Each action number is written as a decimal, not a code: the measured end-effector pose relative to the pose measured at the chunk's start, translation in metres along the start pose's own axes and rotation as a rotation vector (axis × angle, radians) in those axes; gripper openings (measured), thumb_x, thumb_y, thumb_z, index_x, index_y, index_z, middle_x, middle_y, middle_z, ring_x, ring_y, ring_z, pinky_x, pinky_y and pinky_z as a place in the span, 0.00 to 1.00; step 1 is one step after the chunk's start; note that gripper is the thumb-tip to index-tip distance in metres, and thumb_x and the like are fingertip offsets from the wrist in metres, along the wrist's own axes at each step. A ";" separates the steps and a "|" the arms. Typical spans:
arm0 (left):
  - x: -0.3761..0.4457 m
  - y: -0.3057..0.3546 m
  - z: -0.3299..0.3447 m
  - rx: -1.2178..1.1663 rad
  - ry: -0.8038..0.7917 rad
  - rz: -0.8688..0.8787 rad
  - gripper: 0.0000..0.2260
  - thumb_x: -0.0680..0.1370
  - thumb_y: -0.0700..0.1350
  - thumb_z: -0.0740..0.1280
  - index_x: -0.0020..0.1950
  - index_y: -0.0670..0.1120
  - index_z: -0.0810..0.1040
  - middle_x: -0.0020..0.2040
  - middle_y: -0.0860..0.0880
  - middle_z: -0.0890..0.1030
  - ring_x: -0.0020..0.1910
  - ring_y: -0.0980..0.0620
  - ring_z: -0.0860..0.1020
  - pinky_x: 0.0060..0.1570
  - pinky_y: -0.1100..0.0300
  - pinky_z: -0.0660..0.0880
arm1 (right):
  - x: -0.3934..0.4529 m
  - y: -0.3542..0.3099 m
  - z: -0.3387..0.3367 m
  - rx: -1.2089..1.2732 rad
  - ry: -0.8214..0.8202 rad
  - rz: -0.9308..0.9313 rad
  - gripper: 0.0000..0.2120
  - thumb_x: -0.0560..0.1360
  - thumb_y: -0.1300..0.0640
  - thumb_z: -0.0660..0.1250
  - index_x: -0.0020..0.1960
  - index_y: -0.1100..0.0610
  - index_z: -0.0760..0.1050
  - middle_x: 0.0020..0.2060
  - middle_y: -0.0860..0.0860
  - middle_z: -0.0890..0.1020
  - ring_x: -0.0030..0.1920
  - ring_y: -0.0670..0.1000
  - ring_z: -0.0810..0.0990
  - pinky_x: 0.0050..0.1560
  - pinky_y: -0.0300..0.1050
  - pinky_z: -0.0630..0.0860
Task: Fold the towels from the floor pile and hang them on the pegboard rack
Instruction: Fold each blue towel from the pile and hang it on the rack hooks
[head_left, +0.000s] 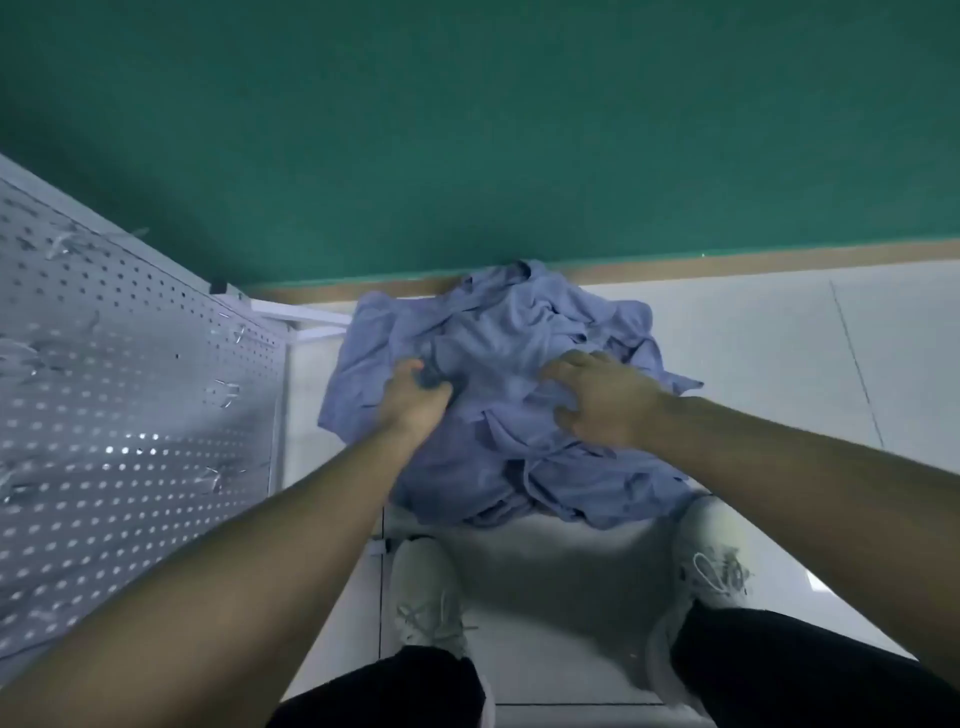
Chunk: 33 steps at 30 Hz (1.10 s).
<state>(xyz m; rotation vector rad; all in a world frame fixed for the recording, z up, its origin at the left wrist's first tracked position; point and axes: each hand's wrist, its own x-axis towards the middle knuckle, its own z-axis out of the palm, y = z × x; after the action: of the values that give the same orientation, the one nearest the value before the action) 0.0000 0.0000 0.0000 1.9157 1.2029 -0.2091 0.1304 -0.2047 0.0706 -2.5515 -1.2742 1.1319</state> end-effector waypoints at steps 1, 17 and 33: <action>0.011 -0.006 0.006 -0.009 0.017 -0.020 0.10 0.78 0.41 0.66 0.55 0.36 0.75 0.53 0.34 0.80 0.50 0.36 0.80 0.38 0.56 0.68 | 0.008 0.002 0.004 -0.017 -0.024 0.000 0.27 0.80 0.51 0.62 0.78 0.48 0.60 0.76 0.50 0.62 0.74 0.56 0.61 0.70 0.53 0.66; 0.032 -0.007 0.002 -0.507 0.035 -0.493 0.19 0.83 0.44 0.63 0.72 0.38 0.71 0.59 0.47 0.74 0.56 0.48 0.74 0.53 0.54 0.72 | 0.020 0.008 0.017 0.036 -0.049 -0.022 0.24 0.81 0.52 0.62 0.76 0.46 0.63 0.74 0.48 0.65 0.73 0.53 0.63 0.70 0.49 0.67; -0.138 0.124 -0.075 -0.588 -0.036 0.249 0.14 0.84 0.35 0.57 0.59 0.48 0.80 0.55 0.48 0.83 0.49 0.53 0.82 0.47 0.63 0.79 | -0.126 -0.028 -0.062 0.384 0.263 0.042 0.18 0.80 0.54 0.65 0.70 0.49 0.71 0.67 0.48 0.75 0.60 0.49 0.75 0.53 0.34 0.68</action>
<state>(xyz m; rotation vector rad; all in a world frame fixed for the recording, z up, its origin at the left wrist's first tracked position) 0.0066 -0.0601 0.1907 1.5091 0.8643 0.2224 0.1031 -0.2619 0.1993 -2.3482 -0.8523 0.9028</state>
